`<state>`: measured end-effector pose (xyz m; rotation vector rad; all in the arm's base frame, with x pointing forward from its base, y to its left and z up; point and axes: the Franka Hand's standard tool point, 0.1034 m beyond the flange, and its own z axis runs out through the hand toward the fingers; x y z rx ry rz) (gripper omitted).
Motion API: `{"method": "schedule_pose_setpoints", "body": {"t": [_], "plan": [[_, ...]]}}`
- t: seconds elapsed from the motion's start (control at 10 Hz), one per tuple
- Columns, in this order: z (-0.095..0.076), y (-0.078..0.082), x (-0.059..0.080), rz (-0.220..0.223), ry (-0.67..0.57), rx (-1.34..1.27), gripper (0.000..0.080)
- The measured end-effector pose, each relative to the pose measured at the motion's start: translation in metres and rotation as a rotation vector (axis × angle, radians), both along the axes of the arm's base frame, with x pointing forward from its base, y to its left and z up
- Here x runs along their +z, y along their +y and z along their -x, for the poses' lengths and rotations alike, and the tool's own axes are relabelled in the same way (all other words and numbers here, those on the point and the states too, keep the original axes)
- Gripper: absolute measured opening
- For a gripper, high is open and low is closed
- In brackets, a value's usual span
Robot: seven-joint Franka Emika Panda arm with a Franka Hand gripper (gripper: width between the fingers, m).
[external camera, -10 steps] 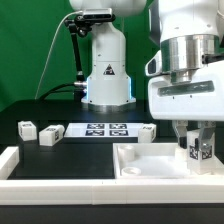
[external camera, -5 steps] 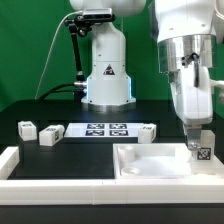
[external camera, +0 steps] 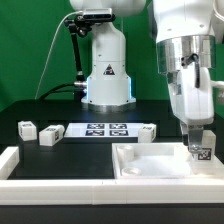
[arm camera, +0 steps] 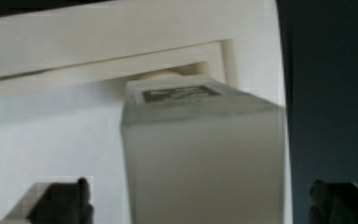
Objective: Assemble one leg
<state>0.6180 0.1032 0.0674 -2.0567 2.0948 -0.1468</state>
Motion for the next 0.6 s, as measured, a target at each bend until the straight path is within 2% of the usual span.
{"method": "schedule_pose_setpoints", "body": {"t": [0.4,0.6], "plan": [[-0.0023,-0.0001,0.0011,0.12,-0.03,0.511,0.0649],[-0.0034,0.0032,0.0024,0.199,-0.037,0.802,0.0649]]}}
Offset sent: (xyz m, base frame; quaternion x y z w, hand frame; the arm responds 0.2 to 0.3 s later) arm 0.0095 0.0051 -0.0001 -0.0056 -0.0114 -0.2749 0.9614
